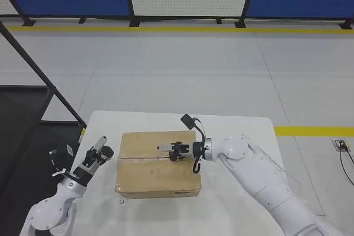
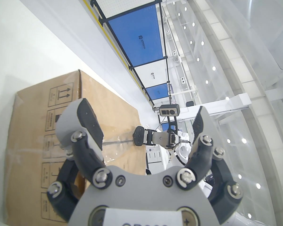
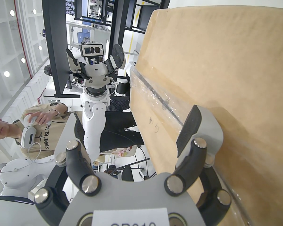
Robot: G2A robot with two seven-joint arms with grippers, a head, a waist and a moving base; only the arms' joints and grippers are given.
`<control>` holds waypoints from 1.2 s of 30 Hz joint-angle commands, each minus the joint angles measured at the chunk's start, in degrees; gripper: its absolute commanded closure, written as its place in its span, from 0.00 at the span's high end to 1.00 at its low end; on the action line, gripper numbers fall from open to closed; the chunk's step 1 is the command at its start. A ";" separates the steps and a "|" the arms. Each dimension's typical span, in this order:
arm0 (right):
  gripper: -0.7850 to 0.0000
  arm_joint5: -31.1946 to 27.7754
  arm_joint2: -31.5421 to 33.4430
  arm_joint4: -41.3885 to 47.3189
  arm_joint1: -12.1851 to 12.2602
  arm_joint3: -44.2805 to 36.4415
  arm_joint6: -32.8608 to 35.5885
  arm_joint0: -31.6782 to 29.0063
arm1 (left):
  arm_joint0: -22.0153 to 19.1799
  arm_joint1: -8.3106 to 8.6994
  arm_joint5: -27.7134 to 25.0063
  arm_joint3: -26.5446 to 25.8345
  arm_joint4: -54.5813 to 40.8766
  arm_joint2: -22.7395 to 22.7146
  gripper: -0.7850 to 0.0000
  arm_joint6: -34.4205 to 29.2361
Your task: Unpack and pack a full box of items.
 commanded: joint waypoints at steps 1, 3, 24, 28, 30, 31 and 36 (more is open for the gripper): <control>1.00 -0.05 -0.85 0.17 -0.70 0.87 -0.26 0.70 | 1.43 0.15 -0.48 -0.26 -0.47 -1.55 1.00 0.37; 1.00 -0.12 -1.80 0.67 -1.56 1.82 -0.50 1.40 | 3.00 0.29 -1.23 -0.60 -0.91 -2.98 1.00 0.65; 1.00 -4.74 -11.85 4.00 -13.63 15.95 -3.42 8.60 | 16.64 0.79 -8.84 -2.11 -5.50 -12.62 1.00 1.39; 1.00 -5.94 -12.58 5.12 -15.85 18.37 -3.03 9.51 | 16.78 0.83 -8.78 -1.56 -5.96 -12.65 1.00 1.05; 1.00 -6.32 -12.82 5.70 -16.89 19.55 -2.75 9.93 | 16.73 0.84 -8.71 -1.38 -6.10 -12.35 1.00 0.66; 1.00 -6.49 -13.02 5.84 -17.55 20.33 -2.66 10.22 | 16.59 0.86 -8.62 -1.21 -6.06 -12.08 1.00 0.42; 1.00 -7.86 -12.99 6.96 -19.47 22.90 -1.58 11.16 | 15.76 0.97 -8.56 -0.46 -5.09 -11.37 1.00 -0.37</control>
